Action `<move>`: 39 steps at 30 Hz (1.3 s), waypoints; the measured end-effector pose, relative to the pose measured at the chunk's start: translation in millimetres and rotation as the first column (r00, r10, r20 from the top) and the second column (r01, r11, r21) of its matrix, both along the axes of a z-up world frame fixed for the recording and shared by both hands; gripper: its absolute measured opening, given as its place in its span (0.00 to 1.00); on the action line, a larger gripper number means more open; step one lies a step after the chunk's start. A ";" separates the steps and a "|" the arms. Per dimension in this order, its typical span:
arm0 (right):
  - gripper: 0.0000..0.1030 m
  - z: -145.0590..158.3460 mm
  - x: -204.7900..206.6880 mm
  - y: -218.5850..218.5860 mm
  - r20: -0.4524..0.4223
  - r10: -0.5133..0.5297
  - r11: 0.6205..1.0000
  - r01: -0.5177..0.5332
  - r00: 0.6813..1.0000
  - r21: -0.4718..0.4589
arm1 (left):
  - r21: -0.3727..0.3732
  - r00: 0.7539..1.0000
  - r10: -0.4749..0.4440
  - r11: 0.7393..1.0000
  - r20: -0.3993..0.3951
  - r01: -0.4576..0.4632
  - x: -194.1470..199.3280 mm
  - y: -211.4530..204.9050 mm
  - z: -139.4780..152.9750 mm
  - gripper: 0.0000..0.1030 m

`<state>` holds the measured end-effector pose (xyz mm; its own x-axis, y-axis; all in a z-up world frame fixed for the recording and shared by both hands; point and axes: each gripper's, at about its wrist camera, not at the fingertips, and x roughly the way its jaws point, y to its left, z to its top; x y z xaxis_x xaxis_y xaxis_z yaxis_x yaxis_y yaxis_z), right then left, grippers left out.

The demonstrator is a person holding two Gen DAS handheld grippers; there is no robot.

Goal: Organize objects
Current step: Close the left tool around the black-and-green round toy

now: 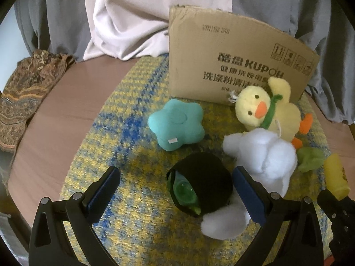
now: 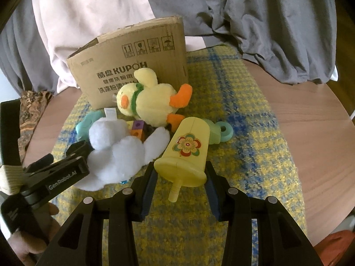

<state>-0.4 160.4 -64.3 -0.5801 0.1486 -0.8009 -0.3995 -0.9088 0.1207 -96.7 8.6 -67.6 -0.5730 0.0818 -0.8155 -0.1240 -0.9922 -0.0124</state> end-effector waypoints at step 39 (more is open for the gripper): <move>0.59 -27.4 -11.2 15.4 0.058 -0.014 0.999 0.016 0.998 -0.047 | 0.028 0.997 -0.064 0.997 -0.053 0.065 15.0 7.0 3.8 0.55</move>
<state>-11.7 175.8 -91.7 -0.5308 0.1183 -0.8392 -0.4206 -0.8965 0.1396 -81.7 15.6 -63.7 -0.6072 0.1434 -0.7815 -0.1888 -0.9814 -0.0333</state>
